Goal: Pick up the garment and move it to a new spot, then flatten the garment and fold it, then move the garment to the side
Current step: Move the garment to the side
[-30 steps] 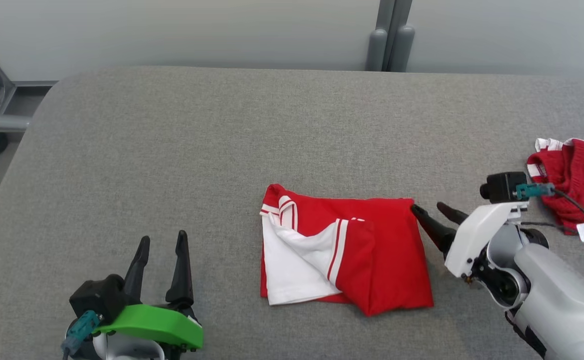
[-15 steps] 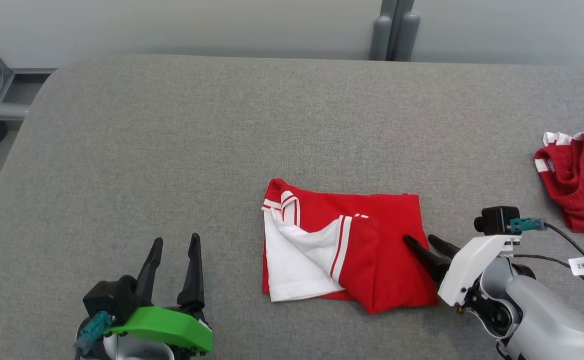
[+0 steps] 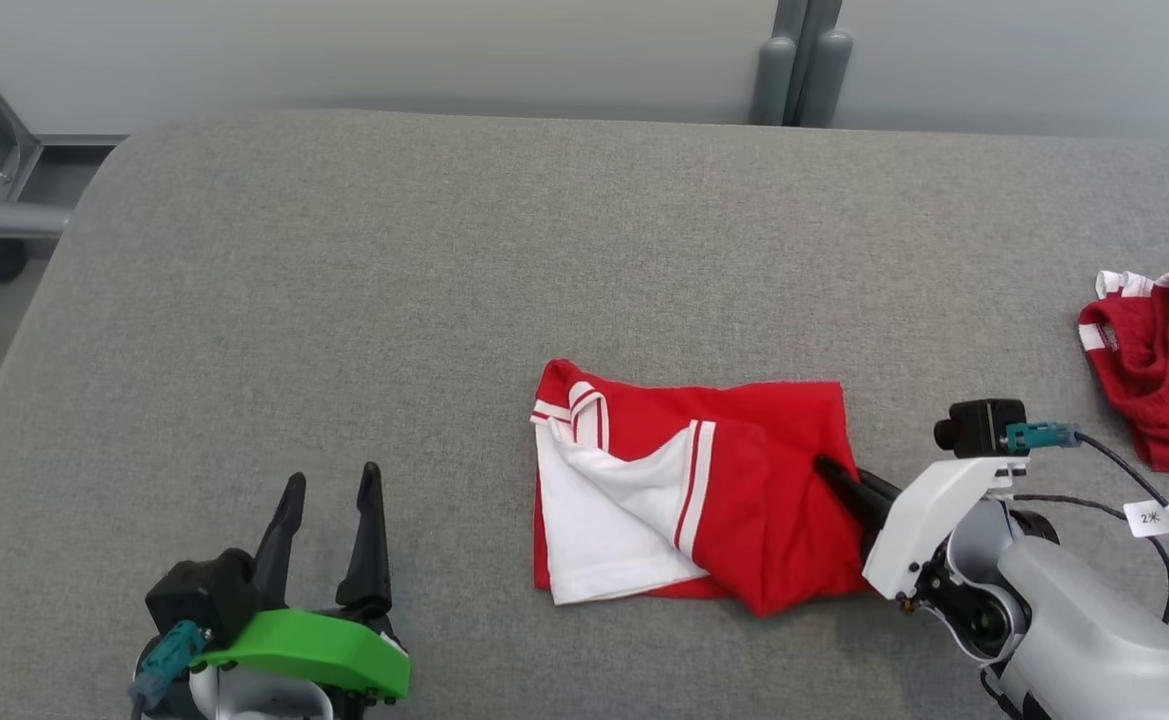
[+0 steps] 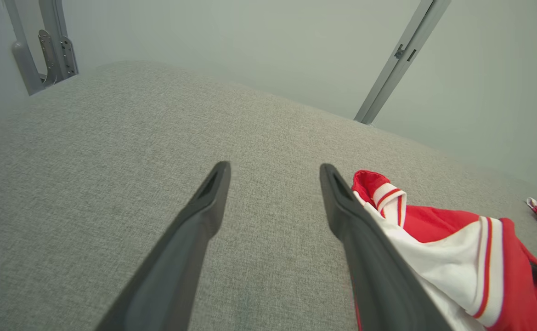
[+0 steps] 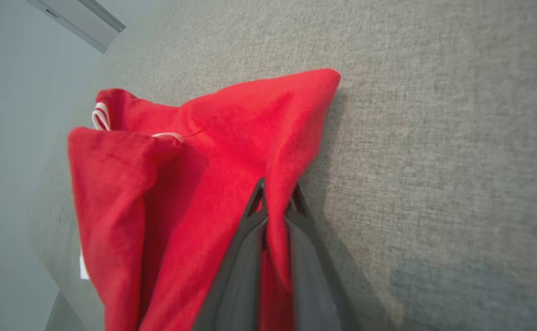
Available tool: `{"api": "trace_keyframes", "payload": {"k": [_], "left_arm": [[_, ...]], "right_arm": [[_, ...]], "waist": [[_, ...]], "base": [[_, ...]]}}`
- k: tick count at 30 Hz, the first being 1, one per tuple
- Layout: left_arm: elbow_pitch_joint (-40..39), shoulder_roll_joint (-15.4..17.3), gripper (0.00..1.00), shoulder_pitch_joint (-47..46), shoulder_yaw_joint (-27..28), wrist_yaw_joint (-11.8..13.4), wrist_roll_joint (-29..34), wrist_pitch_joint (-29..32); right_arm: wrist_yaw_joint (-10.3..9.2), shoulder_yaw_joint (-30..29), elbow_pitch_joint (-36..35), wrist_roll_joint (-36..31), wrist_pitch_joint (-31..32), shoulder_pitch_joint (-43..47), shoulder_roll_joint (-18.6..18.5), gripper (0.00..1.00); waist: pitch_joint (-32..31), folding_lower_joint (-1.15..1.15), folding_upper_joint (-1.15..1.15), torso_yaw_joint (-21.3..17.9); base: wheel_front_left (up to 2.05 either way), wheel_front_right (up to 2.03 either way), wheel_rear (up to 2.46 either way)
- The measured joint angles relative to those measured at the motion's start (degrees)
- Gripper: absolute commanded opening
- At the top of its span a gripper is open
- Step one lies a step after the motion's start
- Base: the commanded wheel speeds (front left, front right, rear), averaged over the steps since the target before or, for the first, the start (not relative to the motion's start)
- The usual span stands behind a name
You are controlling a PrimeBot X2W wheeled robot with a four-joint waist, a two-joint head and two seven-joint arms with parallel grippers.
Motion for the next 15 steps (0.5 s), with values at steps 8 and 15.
{"api": "trace_keyframes", "payload": {"k": [8, 15], "left_arm": [[0.0, 0.0, 1.00, 0.1, 0.9, 0.0, 0.0, 0.0], [0.1, -0.1, 1.00, 0.3, 1.4, 0.0, 0.0, 0.0]], "right_arm": [[0.48, 0.6, -1.4, -2.9, 0.1, -4.9, -5.3, 0.00], [0.48, 0.3, -2.5, -3.6, 2.1, -7.6, -10.2, 0.00]], "waist": [[-0.9, 0.00, 0.00, -1.8], [-1.9, 0.00, 0.00, -4.3]], "base": [[0.00, 0.00, 0.00], [0.00, 0.00, 0.00]]}}
